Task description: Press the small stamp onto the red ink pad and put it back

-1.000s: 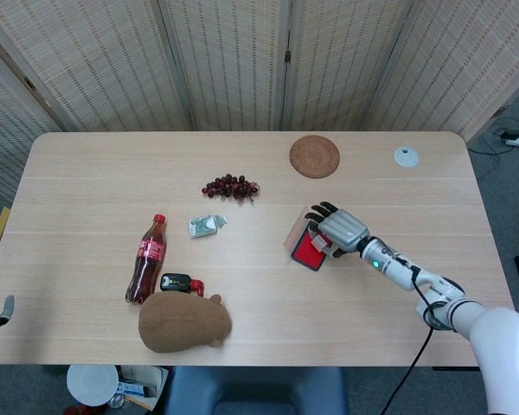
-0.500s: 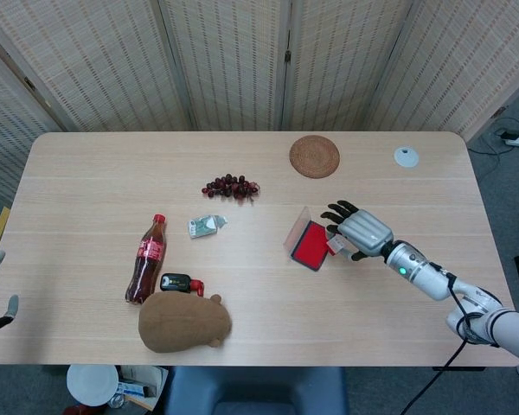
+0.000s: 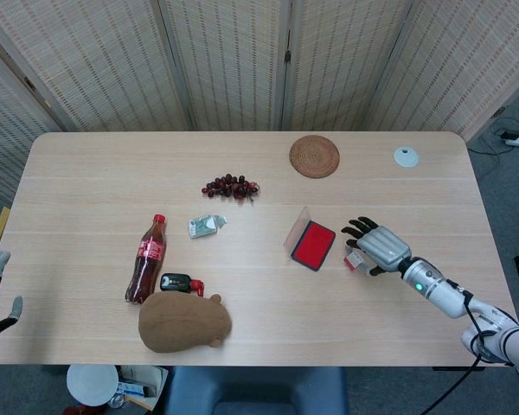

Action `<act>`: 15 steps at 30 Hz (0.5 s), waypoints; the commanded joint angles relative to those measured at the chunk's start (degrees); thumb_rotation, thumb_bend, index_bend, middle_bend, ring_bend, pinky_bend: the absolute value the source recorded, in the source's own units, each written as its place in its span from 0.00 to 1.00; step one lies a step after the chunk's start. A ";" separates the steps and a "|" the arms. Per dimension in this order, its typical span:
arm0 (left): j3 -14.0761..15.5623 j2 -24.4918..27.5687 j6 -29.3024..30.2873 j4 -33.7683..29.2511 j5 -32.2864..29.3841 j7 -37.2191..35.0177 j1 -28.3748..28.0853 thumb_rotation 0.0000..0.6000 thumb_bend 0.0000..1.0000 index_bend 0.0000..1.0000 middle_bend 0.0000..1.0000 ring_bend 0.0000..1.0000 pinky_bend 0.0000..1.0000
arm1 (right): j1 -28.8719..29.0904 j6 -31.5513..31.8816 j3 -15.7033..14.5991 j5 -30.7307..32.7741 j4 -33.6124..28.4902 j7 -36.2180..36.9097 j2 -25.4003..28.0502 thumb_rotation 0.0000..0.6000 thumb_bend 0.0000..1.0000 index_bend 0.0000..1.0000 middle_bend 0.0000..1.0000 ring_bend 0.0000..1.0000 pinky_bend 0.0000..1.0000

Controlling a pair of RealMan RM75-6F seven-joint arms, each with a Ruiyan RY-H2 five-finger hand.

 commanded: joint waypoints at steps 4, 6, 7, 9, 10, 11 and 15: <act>0.14 0.15 0.39 0.02 0.60 -0.67 0.12 1.00 0.43 0.00 0.00 0.00 0.00 | -0.28 -0.13 -0.01 -0.62 1.15 0.45 -1.02 1.00 0.40 0.57 0.12 0.00 0.00; 0.14 0.20 0.44 -0.01 0.58 -0.76 0.16 1.00 0.43 0.00 0.00 0.00 0.00 | -0.33 -0.18 0.05 -0.71 1.22 0.32 -1.16 1.00 0.40 0.57 0.12 0.00 0.00; 0.16 0.21 0.45 -0.02 0.61 -0.74 0.18 1.00 0.43 0.00 0.00 0.00 0.00 | -0.39 -0.24 0.08 -0.72 1.28 0.25 -1.26 1.00 0.40 0.57 0.12 0.00 0.00; 0.22 0.22 0.49 -0.09 0.73 -0.69 0.18 1.00 0.43 0.00 0.00 0.00 0.00 | -0.48 -0.43 0.10 -0.71 1.46 0.12 -1.45 1.00 0.40 0.57 0.12 0.00 0.00; 0.24 0.23 0.54 -0.14 0.81 -0.64 0.19 1.00 0.43 0.00 0.00 0.00 0.00 | -0.54 -0.60 0.07 -0.71 1.60 0.05 -1.58 1.00 0.40 0.57 0.12 0.00 0.00; 0.26 0.23 0.59 -0.19 0.85 -0.60 0.20 1.00 0.43 0.00 0.00 0.00 0.00 | -0.60 -0.68 0.08 -0.70 1.73 0.01 -1.69 1.00 0.40 0.57 0.12 0.00 0.00; 0.30 0.29 0.88 -0.36 1.01 -0.54 0.32 1.00 0.43 0.00 0.00 0.00 0.00 | -0.82 -1.04 0.08 -0.65 2.32 0.17 -2.22 1.00 0.40 0.57 0.12 0.00 0.00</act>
